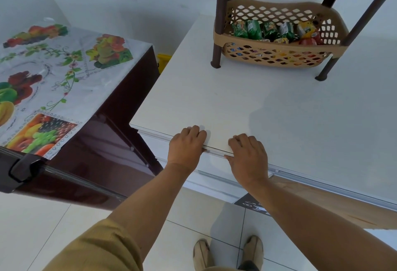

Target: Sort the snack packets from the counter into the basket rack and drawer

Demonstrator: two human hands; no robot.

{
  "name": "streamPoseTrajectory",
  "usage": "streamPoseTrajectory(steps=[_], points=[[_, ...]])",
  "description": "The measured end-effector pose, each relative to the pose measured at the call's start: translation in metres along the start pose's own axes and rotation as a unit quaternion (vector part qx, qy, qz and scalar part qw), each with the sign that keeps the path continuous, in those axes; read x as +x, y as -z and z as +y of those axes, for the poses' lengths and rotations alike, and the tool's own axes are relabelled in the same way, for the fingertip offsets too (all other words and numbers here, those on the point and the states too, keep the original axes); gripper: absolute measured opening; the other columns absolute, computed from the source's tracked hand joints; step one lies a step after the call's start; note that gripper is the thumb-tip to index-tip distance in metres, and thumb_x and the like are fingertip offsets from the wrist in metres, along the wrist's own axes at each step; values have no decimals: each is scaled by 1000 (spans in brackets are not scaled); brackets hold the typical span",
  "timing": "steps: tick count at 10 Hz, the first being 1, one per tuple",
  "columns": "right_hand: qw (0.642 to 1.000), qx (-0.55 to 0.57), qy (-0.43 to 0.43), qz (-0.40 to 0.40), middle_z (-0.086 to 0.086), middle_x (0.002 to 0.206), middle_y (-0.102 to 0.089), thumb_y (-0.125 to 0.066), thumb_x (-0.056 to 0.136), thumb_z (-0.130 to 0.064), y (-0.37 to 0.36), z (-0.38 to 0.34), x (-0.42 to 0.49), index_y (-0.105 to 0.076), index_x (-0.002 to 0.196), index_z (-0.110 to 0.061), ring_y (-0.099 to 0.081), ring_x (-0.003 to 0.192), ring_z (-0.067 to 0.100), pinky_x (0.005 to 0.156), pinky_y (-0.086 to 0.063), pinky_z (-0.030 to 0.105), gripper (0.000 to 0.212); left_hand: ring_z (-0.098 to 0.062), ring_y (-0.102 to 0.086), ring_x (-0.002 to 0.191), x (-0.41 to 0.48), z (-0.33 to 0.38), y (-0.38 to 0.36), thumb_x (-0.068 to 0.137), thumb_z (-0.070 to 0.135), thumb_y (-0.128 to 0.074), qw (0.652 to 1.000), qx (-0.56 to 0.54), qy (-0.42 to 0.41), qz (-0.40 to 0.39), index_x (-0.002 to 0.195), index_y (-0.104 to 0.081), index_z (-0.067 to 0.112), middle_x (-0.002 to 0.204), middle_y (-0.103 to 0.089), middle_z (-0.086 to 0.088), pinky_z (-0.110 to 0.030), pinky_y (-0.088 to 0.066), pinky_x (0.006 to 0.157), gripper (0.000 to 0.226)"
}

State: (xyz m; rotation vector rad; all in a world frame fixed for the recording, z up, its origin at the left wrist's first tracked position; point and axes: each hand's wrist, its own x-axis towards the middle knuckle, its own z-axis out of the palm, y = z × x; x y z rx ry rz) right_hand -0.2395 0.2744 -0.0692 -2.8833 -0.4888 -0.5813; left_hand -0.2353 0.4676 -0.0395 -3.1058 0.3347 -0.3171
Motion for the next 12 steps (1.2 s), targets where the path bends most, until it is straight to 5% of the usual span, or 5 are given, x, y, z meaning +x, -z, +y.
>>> streamPoseTrajectory(steps=[4,6,7,9,12], points=[[1000,27,-12,-10,3,109,-66,-89,60,-25,1,1,-6,-68,103,-14,-62,97,25,82,-50,36,49,-21,-57,73,-7,1,-3,56,31,-92,997,-54,52,0,92,-62,15,88,-60,0,-28,-40,56,50],[999,36,3,-36,6,119,-67,-82,70,-31,15,0,-9,-67,115,-12,-62,113,25,91,-51,37,51,-23,-29,142,-23,3,-1,88,44,-64,995,-59,34,-72,143,-33,16,152,-32,-3,-35,-27,113,70],[997,51,14,-58,5,126,-66,-82,72,-32,21,7,-11,-66,120,-13,-61,119,23,94,-50,35,53,-24,-15,148,-26,3,1,88,62,-52,992,-74,26,-98,149,-25,13,159,-21,-5,-38,-18,119,82],[995,49,-6,-88,2,135,-61,-69,83,-43,29,28,-18,-64,124,-14,-53,130,20,102,-39,29,51,-24,-49,127,-19,-7,11,87,79,-18,992,-120,-5,-23,124,-58,13,134,-54,-5,-37,-37,105,86],[990,81,-97,-61,1,140,-56,-40,91,-57,54,86,-36,-62,127,-18,-48,134,17,105,-36,30,58,-22,-44,136,17,27,1,95,67,-19,989,-132,-56,-28,131,-56,14,146,-49,-2,-39,-40,108,74]])
